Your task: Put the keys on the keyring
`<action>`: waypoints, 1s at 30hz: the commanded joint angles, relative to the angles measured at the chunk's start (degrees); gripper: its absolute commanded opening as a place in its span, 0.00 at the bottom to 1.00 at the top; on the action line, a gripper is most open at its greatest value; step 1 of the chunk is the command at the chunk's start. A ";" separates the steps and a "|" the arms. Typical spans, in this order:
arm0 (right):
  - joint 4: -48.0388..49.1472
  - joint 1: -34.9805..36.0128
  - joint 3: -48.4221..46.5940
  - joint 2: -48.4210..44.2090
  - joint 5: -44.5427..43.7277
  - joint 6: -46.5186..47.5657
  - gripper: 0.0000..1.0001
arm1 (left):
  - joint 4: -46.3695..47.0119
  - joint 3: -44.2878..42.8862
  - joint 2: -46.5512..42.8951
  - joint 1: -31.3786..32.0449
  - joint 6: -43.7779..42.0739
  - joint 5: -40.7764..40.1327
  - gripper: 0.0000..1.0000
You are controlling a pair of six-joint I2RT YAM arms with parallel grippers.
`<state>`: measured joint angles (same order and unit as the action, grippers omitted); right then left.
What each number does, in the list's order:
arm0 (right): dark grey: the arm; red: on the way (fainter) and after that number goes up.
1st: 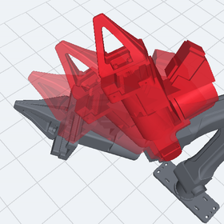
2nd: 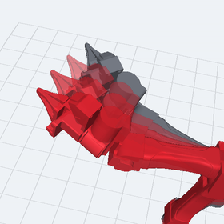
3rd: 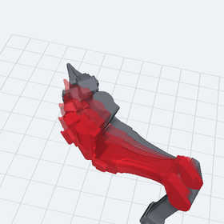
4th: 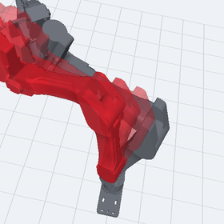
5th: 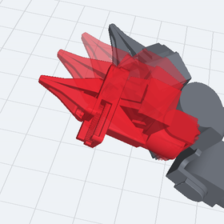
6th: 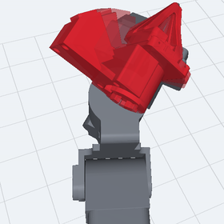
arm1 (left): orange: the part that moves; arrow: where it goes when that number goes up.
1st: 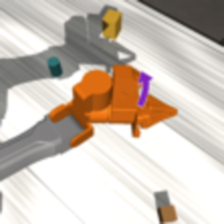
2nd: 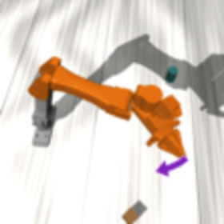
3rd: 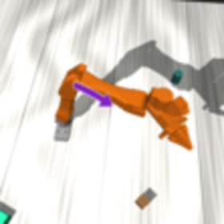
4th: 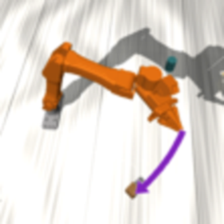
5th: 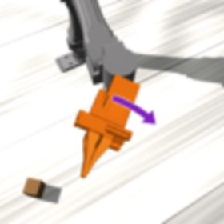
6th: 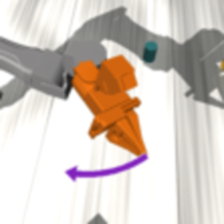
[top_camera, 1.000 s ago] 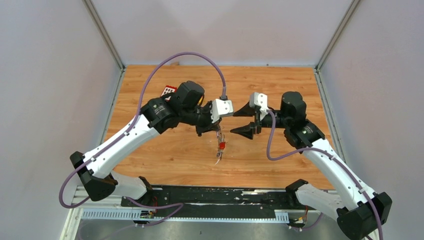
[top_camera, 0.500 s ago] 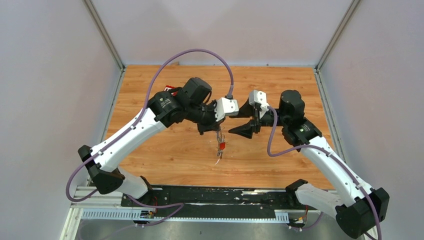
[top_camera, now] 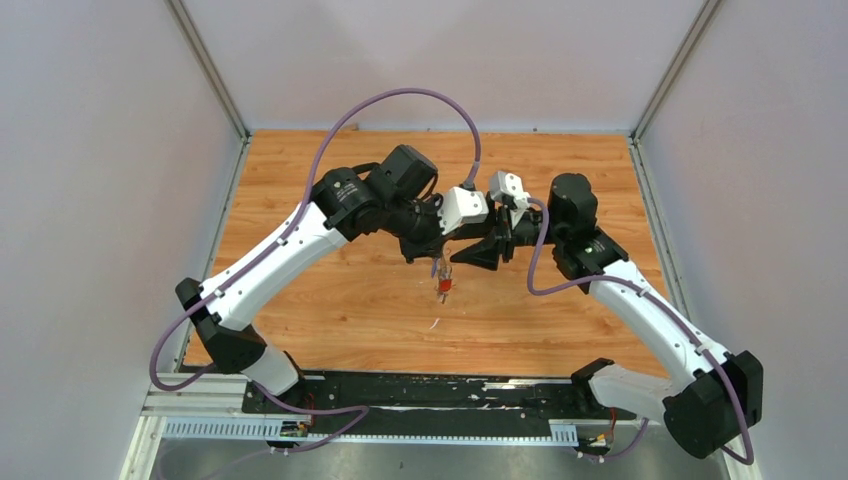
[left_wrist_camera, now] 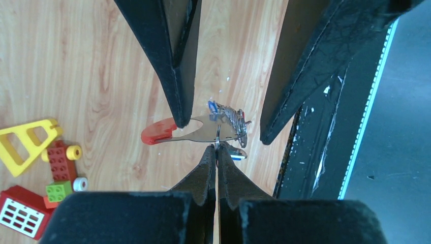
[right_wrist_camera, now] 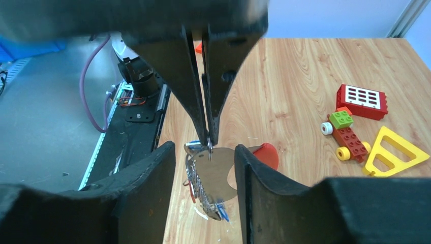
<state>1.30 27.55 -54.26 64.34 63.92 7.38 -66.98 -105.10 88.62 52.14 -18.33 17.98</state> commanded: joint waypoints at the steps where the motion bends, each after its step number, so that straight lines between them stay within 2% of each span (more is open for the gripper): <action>1: 4.21 0.05 0.10 0.43 2.83 -2.82 0.44 | -0.17 -2.11 0.12 0.37 2.56 2.25 0.00; 11: 5.77 0.05 0.92 1.82 3.82 -3.90 0.36 | 3.73 0.06 -1.68 0.42 4.17 3.61 0.00; 23: 5.19 0.09 0.91 2.08 4.09 -3.05 0.17 | 5.43 2.16 -2.85 0.36 4.06 3.92 0.00; 30: 2.46 0.12 0.91 1.44 3.72 -0.04 0.17 | 6.63 3.72 -4.33 0.42 3.81 3.51 0.00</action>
<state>4.32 27.57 -53.25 66.57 67.09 5.13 -63.44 -101.67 87.79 52.14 -15.27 20.45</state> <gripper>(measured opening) 0.167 0.008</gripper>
